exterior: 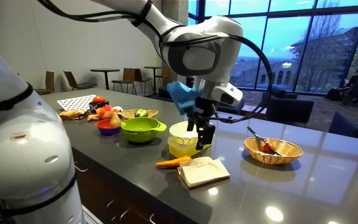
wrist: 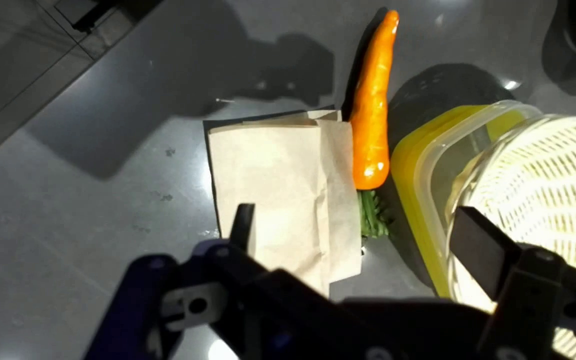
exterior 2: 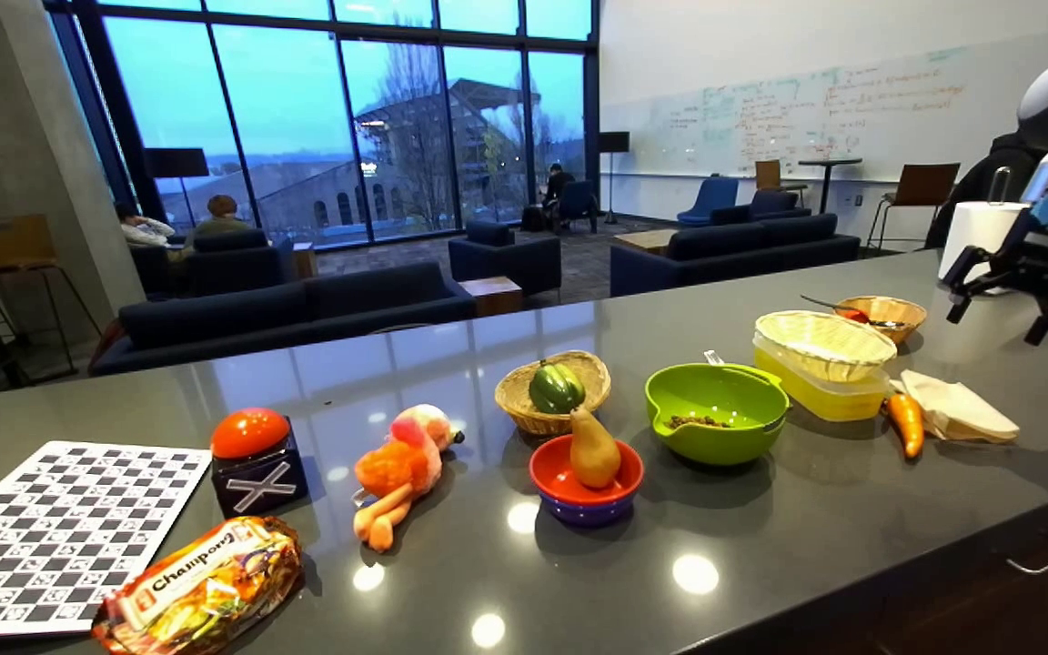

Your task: Use the brown paper to clean the carrot

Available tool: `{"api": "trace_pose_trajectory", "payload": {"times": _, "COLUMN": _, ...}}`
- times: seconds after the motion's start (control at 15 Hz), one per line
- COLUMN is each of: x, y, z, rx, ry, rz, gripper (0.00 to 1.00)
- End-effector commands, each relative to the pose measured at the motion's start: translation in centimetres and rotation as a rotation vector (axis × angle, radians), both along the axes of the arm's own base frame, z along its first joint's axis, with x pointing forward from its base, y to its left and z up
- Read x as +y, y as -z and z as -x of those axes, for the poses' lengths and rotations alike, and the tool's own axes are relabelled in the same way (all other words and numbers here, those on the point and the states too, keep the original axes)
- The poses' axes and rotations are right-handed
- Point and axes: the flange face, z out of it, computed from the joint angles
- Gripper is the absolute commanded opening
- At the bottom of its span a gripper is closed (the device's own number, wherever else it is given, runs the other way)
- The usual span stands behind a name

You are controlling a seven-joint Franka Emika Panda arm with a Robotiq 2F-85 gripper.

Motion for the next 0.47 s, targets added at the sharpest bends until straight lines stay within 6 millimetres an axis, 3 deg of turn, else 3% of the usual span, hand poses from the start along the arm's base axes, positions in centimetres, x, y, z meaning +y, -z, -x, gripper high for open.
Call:
{"api": "trace_pose_trajectory", "payload": {"times": 0.0, "x": 3.2, "y": -1.8, "z": 1.2, "rx": -0.012, "ry": -0.084, "rz": 0.019, "gripper": 1.00}}
{"api": "trace_pose_trajectory", "payload": {"times": 0.13, "x": 4.7, "y": -2.4, "z": 1.2, "rx": -0.026, "ry": -0.137, "rz": 0.014, "gripper": 1.00}}
{"api": "trace_pose_trajectory", "payload": {"times": 0.2, "x": 3.3, "y": -1.7, "z": 0.3, "rx": -0.014, "ry": -0.088, "rz": 0.004, "gripper": 1.00}}
{"api": "trace_pose_trajectory", "payload": {"times": 0.4, "x": 4.5, "y": -2.3, "z": 0.4, "rx": -0.024, "ry": -0.121, "rz": 0.007, "gripper": 1.00}}
